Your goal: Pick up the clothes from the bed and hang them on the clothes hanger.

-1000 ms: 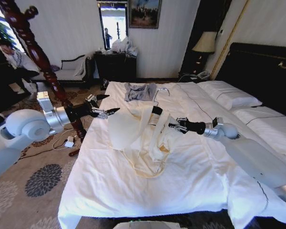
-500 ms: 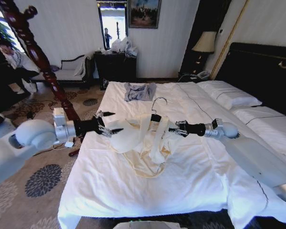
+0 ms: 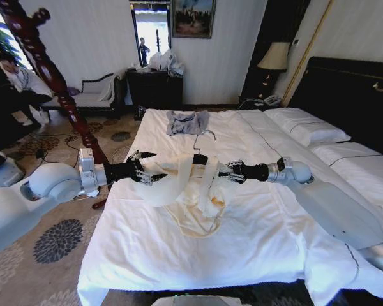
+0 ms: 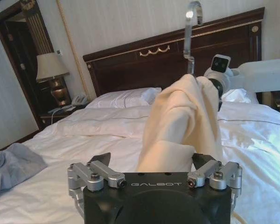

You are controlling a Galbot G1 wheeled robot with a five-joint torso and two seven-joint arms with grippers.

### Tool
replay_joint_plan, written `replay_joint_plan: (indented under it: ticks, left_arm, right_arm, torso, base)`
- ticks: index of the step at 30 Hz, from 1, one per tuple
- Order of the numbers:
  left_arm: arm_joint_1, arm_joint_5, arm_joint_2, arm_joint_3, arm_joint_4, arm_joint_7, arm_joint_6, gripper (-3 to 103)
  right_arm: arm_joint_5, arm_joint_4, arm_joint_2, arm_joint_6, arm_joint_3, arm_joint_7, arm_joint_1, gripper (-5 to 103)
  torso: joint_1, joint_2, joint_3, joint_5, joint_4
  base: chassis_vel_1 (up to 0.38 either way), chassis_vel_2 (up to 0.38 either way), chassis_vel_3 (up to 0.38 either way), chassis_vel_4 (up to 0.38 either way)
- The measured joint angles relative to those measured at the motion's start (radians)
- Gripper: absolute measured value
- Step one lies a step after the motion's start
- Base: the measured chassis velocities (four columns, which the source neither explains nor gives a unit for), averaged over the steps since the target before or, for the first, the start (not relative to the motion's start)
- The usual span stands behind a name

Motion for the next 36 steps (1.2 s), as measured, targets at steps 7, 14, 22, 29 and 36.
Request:
replay_joint_plan:
  ticks: [7,14,22,29,36]
  left_arm:
    - [-0.001,0.012,-0.026,0.010,-0.005,-0.004,-0.009,74]
    - [-0.003,0.019,-0.037,0.019,-0.003,-0.002,-0.011,46]
    - [0.002,0.003,-0.037,0.020,-0.009,0.019,-0.013,26]
    - [0.007,-0.020,-0.051,0.017,-0.004,0.030,-0.014,24]
    - [0.005,-0.023,-0.055,0.014,-0.005,0.036,-0.019,24]
  right_arm:
    - [-0.001,0.016,-0.006,0.000,-0.004,0.017,0.007,20]
    - [0.003,0.024,-0.016,0.000,-0.004,0.020,0.006,20]
    - [0.027,0.029,-0.022,0.007,0.000,0.037,0.006,20]
    - [0.046,0.039,-0.026,0.014,-0.001,0.047,0.003,20]
    - [0.060,0.047,-0.037,0.021,-0.001,0.058,0.000,18]
  torso:
    - [0.000,0.000,0.000,0.0000,0.0000]
    - [0.000,0.000,0.000,0.0000,-0.0001]
    - [0.000,0.000,0.000,0.0000,0.0000]
    - [0.000,0.000,0.000,0.0000,0.0000]
    - [0.000,0.000,0.000,0.0000,0.0000]
  base:
    - [0.000,0.000,0.000,0.000]
    - [0.000,0.000,0.000,0.000]
    - [0.000,0.000,0.000,0.000]
    - [0.000,0.000,0.000,0.000]
    - [0.000,0.000,0.000,0.000]
